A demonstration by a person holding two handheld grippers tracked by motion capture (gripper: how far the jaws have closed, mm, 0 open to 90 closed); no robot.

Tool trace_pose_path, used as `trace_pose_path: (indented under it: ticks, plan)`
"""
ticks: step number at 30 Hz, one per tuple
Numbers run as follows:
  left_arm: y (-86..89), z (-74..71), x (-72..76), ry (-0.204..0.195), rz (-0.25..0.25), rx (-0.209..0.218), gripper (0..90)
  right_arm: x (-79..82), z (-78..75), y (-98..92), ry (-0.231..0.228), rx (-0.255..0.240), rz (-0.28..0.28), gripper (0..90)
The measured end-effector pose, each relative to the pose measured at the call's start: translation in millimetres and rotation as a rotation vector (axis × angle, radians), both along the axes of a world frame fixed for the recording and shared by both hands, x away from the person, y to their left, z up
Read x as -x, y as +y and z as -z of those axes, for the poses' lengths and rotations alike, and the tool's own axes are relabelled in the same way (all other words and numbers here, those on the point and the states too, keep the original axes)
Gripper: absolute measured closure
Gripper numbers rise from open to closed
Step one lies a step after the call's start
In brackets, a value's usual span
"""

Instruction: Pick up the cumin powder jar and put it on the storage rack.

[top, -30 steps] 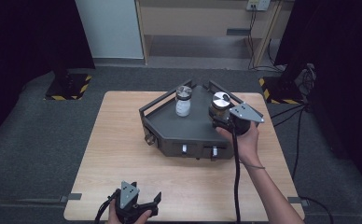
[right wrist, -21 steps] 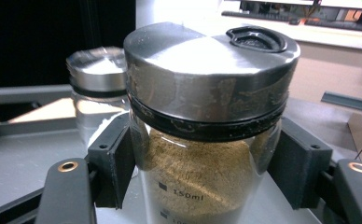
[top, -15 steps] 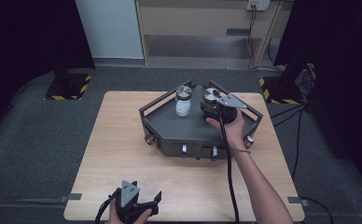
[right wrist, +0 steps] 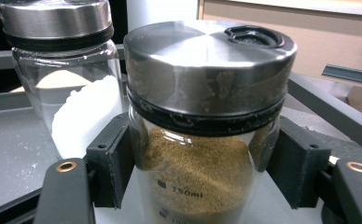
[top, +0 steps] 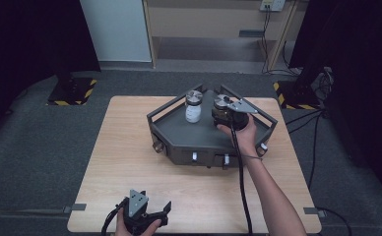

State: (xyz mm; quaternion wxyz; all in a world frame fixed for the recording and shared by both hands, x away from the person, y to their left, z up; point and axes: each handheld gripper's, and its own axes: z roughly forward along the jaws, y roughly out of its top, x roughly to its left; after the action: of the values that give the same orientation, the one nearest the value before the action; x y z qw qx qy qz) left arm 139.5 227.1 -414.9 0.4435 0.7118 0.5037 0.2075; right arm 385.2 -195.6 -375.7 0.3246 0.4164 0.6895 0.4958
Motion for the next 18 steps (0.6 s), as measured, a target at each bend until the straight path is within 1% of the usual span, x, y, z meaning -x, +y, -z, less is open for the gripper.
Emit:
trace_pose_path:
  ticks: [3,14,18]
  plan:
    - [-0.1,0.1,-0.4,0.002,-0.002,0.001,4.0,1.4,0.9,1.6,-0.007,0.009,0.003,30.7]
    - [1.1,0.0,0.9,-0.006,-0.007,0.0,4.0,1.9,2.0,2.2,-0.01,0.006,0.008,30.6]
    - [1.0,-0.3,0.8,-0.006,-0.002,-0.002,4.0,2.2,3.6,2.0,-0.011,-0.006,0.012,30.6]
